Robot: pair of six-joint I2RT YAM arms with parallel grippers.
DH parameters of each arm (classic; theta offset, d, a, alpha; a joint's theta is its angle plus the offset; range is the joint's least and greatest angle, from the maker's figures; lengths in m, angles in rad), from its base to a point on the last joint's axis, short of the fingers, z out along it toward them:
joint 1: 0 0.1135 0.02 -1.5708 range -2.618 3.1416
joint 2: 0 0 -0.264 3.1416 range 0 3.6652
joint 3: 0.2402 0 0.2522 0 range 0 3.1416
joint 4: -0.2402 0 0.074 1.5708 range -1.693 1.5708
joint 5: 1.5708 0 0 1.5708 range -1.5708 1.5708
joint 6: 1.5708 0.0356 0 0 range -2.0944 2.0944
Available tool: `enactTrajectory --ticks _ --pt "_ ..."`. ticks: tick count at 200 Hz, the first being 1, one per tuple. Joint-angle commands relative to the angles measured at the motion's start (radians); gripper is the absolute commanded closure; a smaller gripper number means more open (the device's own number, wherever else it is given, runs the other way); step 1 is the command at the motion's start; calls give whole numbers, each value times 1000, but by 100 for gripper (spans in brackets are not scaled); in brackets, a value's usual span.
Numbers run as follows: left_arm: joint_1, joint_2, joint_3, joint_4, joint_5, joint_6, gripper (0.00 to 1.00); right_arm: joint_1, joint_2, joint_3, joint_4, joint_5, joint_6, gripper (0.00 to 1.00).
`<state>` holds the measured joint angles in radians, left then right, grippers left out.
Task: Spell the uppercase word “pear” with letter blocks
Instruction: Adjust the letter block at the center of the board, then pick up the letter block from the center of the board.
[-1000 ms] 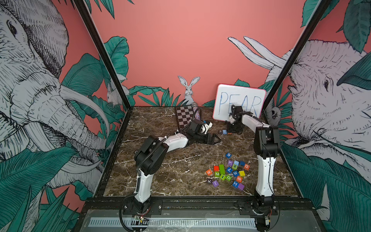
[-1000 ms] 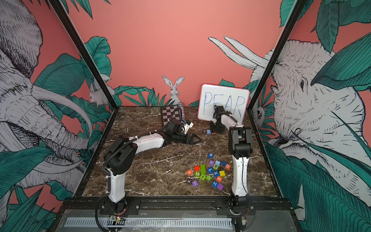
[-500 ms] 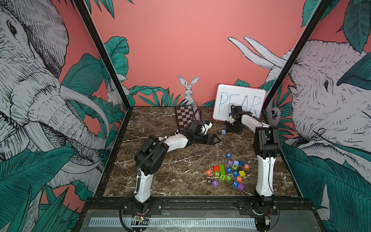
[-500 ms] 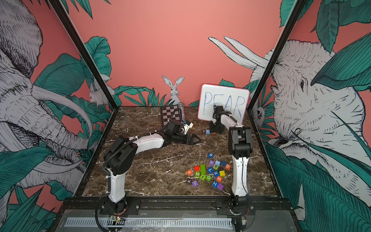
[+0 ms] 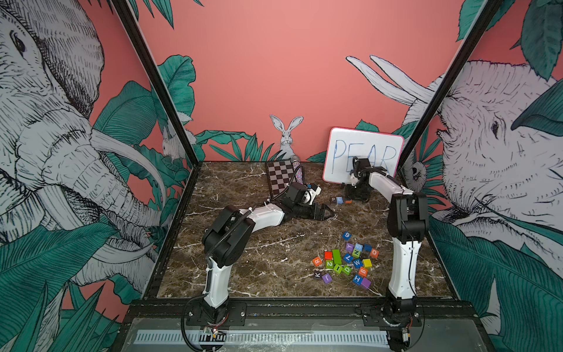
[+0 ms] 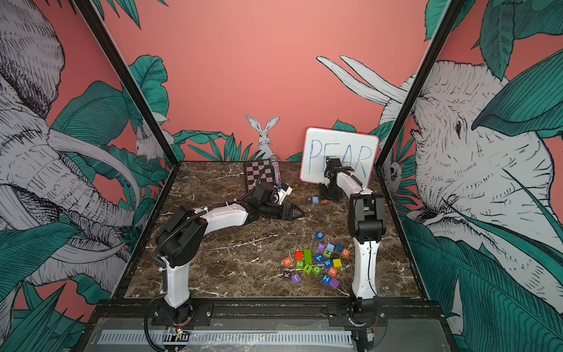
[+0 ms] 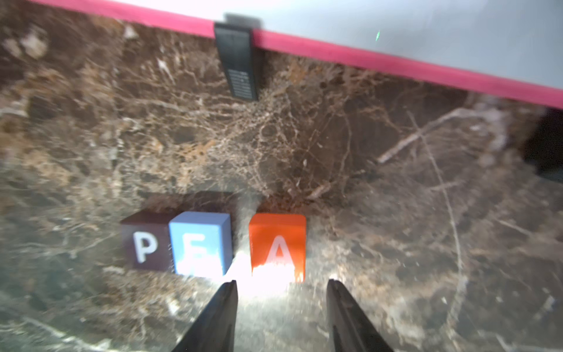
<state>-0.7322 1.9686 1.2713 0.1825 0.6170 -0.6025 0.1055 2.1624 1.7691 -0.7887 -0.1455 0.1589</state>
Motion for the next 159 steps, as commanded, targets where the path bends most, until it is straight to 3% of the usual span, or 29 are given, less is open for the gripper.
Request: enactTrajectory --ticks 1,70,104,159 --pt "4 -79 -27 4 -8 13 1 -3 -118 -54 -31 -7 47 49" --pt "1 -196 -162 -134 -79 63 1 76 -537 -518 -14 -42 89 47" --pt "1 -260 -269 -166 -94 59 1 262 -655 -627 -30 0 39 47" --pt "1 -372 -394 -194 -136 25 1 541 -659 -654 -26 67 -38 45"
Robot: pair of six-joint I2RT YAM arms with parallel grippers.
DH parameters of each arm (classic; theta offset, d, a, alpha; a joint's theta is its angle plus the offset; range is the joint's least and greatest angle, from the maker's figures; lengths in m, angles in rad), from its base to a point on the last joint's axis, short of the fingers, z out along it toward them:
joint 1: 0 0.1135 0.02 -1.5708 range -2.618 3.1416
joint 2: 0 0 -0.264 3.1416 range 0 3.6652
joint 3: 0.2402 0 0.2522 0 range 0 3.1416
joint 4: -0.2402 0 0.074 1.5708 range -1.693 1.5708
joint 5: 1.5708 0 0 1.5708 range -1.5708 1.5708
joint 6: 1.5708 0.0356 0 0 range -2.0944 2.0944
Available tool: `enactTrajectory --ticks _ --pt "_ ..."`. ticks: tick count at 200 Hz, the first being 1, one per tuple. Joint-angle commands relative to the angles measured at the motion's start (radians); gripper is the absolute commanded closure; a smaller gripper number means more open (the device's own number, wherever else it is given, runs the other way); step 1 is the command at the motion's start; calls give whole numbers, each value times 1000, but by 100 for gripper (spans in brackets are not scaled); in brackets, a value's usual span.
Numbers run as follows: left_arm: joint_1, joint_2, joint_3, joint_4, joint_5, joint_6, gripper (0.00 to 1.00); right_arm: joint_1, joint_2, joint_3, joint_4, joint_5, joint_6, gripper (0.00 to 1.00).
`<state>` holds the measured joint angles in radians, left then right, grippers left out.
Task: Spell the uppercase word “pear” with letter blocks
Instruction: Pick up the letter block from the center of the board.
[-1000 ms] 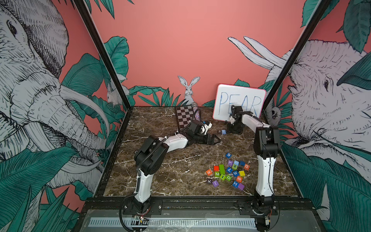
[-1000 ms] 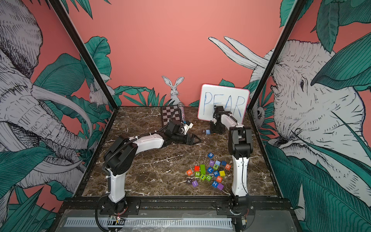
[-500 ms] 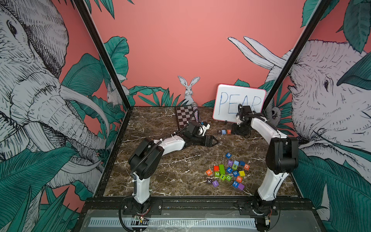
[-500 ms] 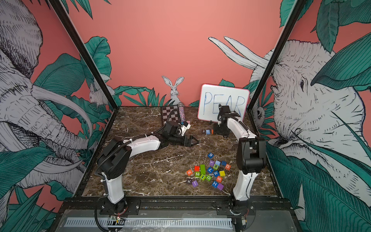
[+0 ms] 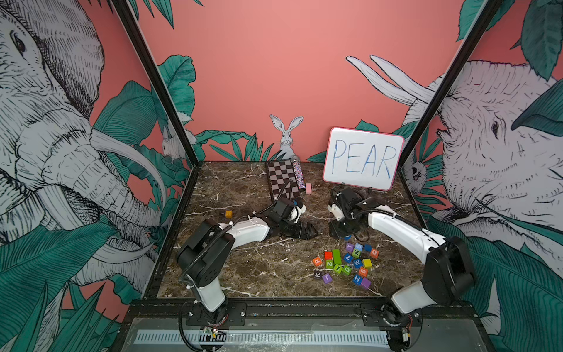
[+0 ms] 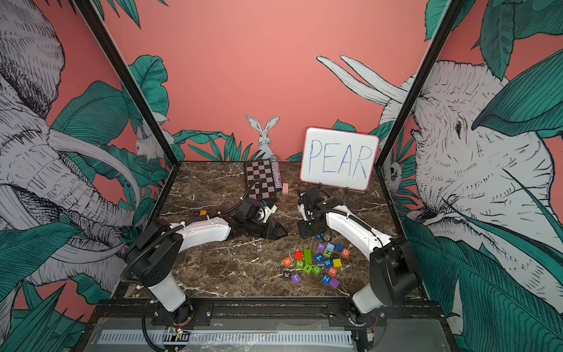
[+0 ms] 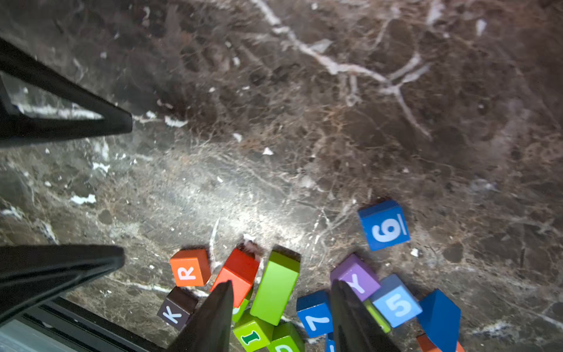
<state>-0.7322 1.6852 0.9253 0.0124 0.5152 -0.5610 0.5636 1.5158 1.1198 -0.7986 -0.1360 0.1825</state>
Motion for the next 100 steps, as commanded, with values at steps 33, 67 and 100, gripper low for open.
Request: enactTrajectory --ticks 33,67,100 --pt "3 -131 -113 -34 -61 -25 1 220 -25 -36 -13 127 -149 41" --pt "12 -133 -142 15 -38 -64 1 330 -43 -89 36 190 -268 36" --pt "20 -140 -151 14 -38 -69 1 407 -32 -124 69 225 -413 33"
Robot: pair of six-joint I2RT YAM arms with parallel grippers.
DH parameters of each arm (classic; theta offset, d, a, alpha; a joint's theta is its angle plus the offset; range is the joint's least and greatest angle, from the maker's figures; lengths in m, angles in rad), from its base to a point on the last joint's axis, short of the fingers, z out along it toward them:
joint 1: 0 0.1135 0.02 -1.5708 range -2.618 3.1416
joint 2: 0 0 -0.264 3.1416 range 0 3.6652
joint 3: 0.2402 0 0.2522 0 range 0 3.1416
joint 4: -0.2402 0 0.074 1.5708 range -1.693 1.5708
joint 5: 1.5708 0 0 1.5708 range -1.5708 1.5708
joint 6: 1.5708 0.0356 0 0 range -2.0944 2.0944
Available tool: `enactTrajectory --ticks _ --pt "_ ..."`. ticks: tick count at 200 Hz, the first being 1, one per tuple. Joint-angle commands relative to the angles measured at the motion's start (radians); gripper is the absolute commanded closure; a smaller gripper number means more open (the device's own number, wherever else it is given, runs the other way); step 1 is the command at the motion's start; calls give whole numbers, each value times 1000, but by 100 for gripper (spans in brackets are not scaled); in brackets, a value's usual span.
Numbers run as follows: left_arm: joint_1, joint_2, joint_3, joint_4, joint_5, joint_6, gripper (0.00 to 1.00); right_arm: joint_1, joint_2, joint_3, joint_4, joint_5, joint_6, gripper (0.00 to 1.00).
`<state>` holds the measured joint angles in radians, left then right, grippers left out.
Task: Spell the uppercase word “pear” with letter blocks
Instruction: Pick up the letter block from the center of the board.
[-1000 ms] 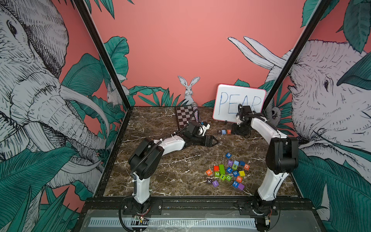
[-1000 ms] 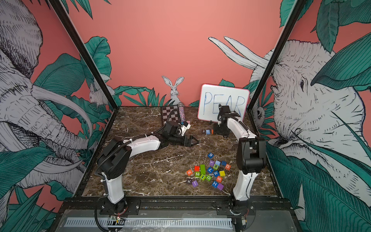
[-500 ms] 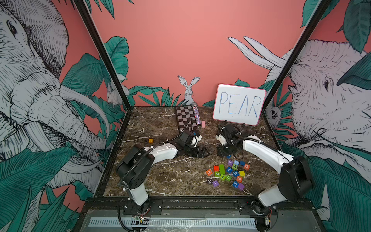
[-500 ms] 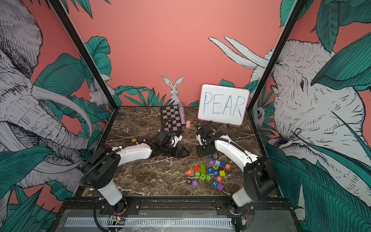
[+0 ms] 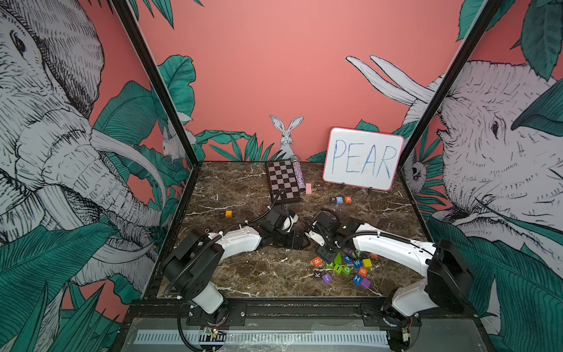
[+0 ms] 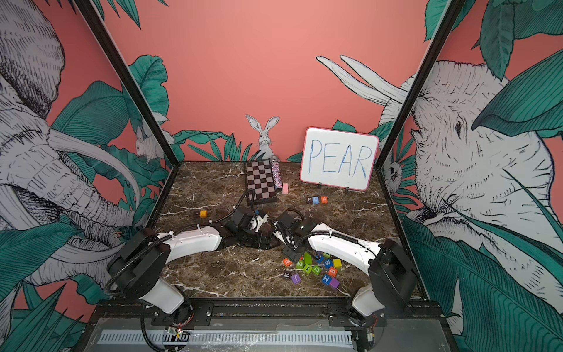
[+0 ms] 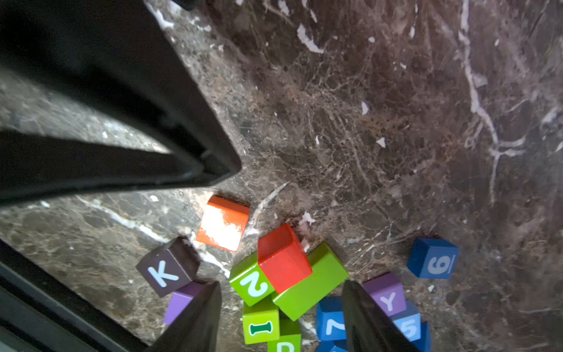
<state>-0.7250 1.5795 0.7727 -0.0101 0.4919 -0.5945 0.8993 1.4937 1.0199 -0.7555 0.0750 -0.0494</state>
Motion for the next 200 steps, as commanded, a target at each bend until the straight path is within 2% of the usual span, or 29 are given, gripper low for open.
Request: enactTrajectory --ticks 1,27,32,68,200 --pt "14 -34 1 36 -15 -35 1 76 -8 -25 26 17 -185 33" --pt "18 -41 -26 58 -19 -59 1 102 -15 -53 60 20 -270 33" --pt "49 -43 -32 69 -18 -67 1 103 -15 -57 69 11 -282 32" --pt "82 -56 -57 98 -7 -96 1 121 -20 -76 120 -29 -357 32" --pt "131 -17 -41 70 -44 -134 1 121 45 -89 118 28 -381 34"
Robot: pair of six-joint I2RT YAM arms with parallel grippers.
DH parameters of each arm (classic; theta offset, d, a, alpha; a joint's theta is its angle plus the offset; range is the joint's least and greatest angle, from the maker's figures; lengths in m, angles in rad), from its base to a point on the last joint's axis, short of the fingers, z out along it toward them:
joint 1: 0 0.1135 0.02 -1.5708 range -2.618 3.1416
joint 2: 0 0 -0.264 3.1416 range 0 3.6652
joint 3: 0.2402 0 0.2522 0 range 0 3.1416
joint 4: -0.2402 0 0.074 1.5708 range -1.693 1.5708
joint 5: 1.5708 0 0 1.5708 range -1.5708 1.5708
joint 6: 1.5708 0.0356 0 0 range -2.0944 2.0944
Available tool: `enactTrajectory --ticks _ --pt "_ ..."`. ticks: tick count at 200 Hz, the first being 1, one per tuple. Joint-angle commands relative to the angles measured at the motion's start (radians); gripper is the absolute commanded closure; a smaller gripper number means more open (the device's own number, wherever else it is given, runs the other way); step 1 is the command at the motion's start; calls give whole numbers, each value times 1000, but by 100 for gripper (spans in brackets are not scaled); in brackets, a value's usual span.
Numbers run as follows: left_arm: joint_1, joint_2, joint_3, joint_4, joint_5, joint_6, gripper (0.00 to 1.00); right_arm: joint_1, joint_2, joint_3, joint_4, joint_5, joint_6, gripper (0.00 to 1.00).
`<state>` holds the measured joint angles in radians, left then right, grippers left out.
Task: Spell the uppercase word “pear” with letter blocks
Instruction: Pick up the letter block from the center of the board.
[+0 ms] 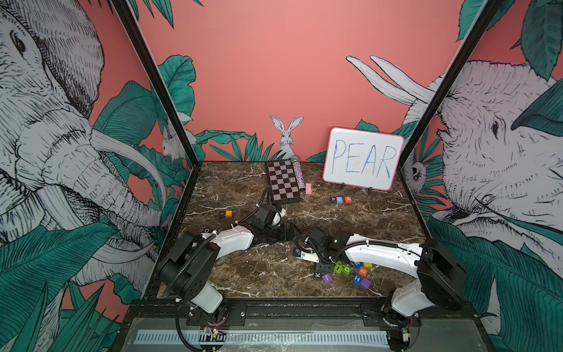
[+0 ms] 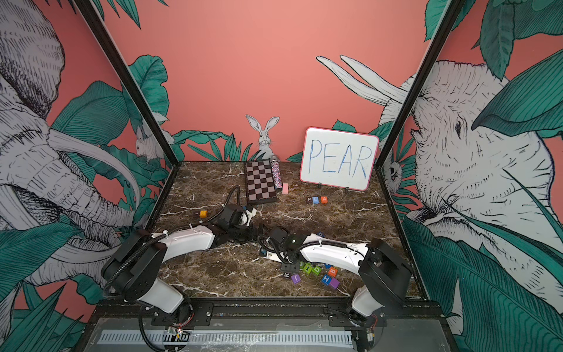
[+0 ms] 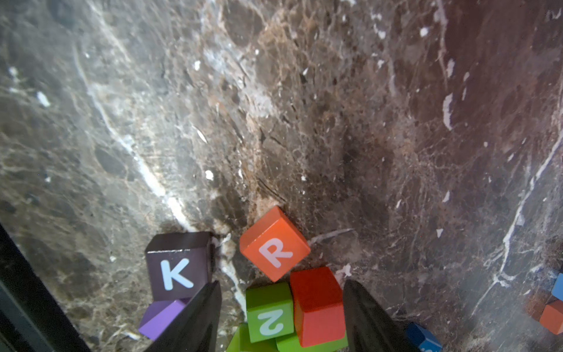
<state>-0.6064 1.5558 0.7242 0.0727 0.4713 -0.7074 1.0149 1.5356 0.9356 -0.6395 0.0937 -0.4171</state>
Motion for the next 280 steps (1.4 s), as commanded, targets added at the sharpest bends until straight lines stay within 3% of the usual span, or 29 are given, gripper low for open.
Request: enactTrajectory --ticks 1,49,232,280 --pt "13 7 7 -13 -23 -21 1 5 3 -4 3 10 -13 34" --pt "24 13 14 -20 -25 -19 1 4 32 -4 7 57 -23 35" --pt "66 -5 -38 -6 -33 -29 1 -24 151 63 75 43 -39 35" --pt "69 -26 -46 -19 -43 -25 1 -66 167 84 61 -14 -25 42"
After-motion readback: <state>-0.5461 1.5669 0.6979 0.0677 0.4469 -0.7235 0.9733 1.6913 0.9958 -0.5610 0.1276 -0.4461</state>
